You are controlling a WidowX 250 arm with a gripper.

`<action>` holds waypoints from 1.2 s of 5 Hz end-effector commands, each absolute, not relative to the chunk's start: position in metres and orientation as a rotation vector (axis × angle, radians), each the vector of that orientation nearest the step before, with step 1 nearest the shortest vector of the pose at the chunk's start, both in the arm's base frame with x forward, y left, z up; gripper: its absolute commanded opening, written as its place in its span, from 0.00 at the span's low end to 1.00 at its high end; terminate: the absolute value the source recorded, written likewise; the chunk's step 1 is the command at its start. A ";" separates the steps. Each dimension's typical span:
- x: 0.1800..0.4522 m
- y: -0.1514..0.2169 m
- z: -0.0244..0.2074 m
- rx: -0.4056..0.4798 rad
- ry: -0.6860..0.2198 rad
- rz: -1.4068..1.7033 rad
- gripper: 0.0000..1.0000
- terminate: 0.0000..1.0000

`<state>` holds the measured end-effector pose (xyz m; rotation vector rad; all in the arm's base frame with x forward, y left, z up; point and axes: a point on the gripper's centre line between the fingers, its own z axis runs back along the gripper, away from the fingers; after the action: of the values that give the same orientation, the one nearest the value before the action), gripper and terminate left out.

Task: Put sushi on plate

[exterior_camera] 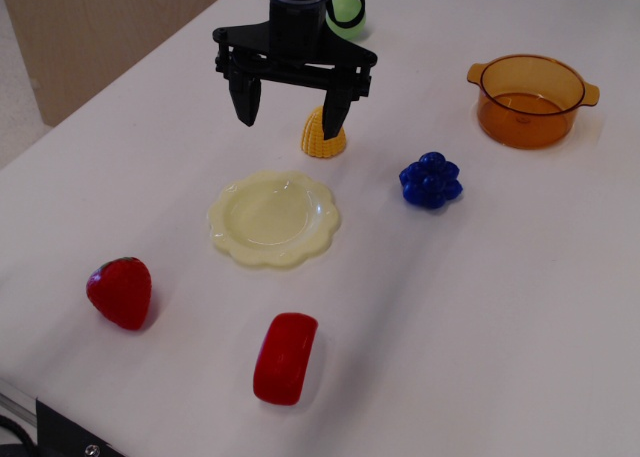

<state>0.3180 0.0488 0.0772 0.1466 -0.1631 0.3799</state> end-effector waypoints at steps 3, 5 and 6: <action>0.285 0.041 0.092 0.128 -0.251 0.279 1.00 0.00; 0.239 0.016 0.080 0.068 -0.191 0.262 1.00 0.00; 0.220 0.002 0.070 0.039 -0.170 0.238 1.00 0.00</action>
<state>0.2144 -0.0017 0.0610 0.0415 -0.1339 0.2367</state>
